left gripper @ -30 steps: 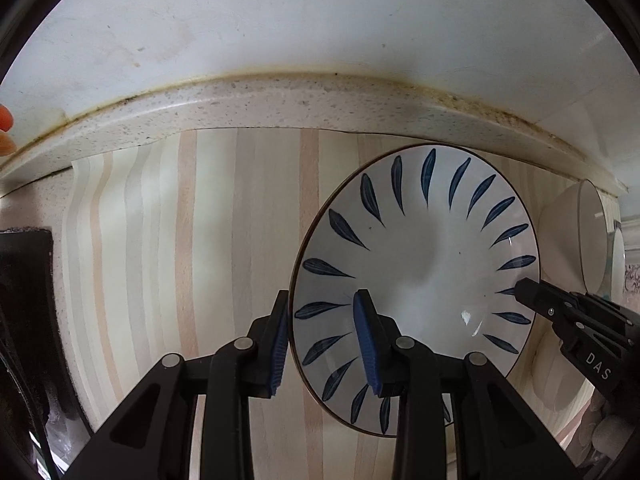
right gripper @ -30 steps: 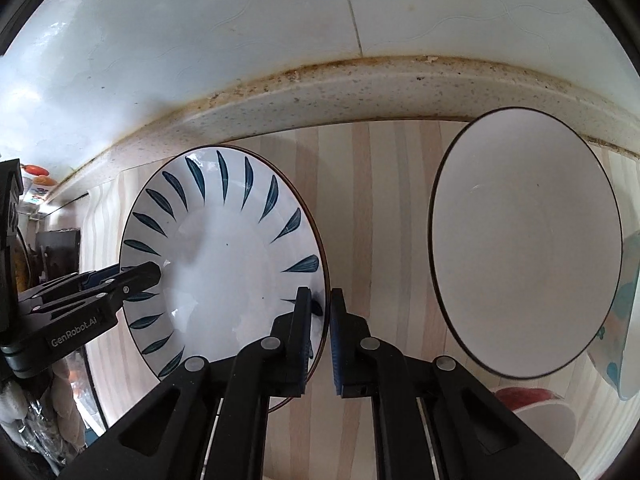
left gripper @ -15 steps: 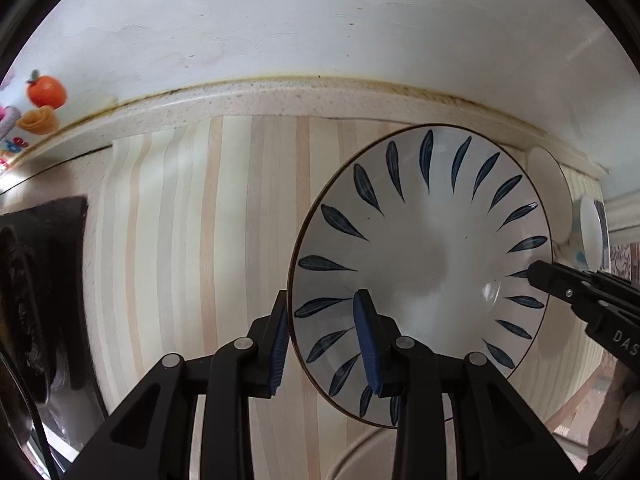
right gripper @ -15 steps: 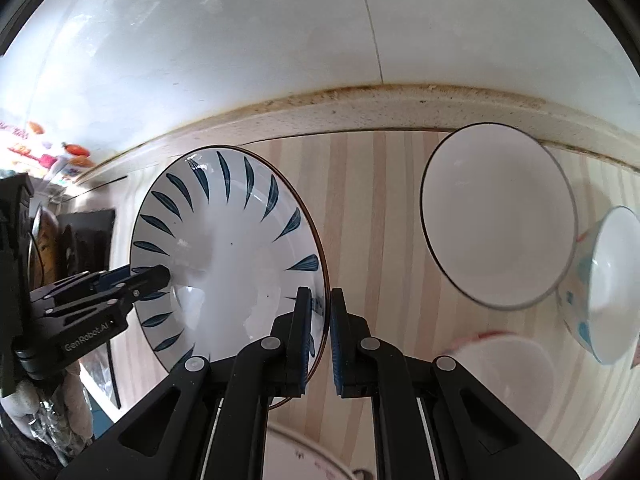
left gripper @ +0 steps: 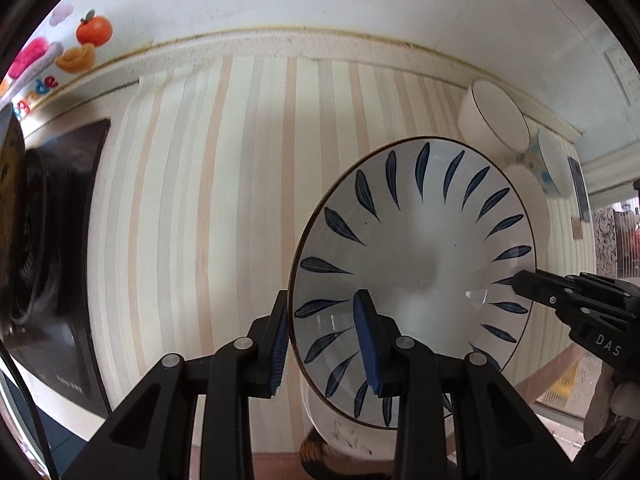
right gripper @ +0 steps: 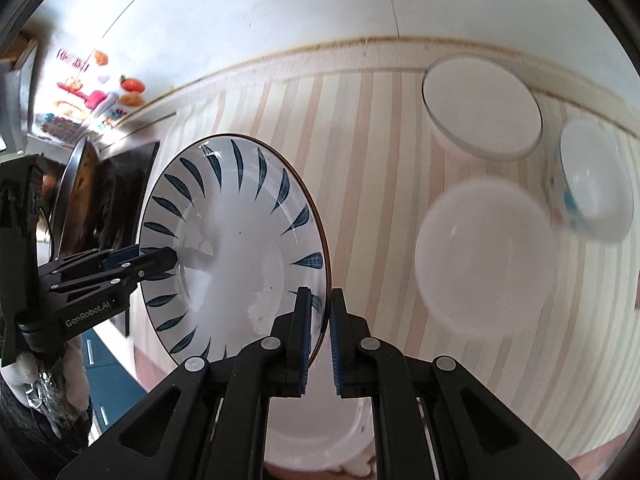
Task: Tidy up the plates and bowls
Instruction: 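Carry the blue-leaf plate with both grippers onto the pink-flower plate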
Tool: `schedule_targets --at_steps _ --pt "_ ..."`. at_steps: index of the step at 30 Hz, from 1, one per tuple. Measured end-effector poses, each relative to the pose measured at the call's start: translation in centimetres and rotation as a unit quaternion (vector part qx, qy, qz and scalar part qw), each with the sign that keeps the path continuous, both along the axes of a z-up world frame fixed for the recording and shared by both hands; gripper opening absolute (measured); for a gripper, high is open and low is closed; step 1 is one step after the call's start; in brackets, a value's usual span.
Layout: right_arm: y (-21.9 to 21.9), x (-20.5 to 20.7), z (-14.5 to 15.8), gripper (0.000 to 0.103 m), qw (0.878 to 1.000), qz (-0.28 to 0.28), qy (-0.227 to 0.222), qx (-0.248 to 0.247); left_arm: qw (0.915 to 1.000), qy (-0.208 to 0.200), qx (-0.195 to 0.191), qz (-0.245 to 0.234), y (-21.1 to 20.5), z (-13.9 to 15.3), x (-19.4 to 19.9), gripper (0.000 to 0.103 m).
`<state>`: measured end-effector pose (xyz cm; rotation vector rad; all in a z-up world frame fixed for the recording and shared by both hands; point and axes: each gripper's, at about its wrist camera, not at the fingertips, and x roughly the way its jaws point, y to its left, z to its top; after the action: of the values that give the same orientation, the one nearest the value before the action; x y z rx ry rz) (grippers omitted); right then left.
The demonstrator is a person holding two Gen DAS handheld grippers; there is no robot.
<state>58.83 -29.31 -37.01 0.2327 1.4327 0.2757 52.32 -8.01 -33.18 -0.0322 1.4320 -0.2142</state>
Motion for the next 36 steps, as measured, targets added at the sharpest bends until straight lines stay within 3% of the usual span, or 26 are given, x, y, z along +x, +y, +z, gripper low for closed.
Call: schedule_targets --at_steps 14,21,36 --pt "-2.1 -8.6 -5.7 0.01 0.998 -0.016 0.059 0.012 0.9984 0.05 0.021 -0.019 -2.6 -5.1 -4.7 0.029" --pt "-3.4 -9.7 -7.2 0.01 0.997 -0.024 0.068 0.011 0.998 0.051 0.032 -0.019 -3.6 -6.3 -4.2 0.029" --pt "-4.0 -9.5 -7.0 0.013 0.995 -0.032 0.079 0.043 0.9979 0.054 0.035 0.009 -3.2 -6.8 -4.0 0.029"
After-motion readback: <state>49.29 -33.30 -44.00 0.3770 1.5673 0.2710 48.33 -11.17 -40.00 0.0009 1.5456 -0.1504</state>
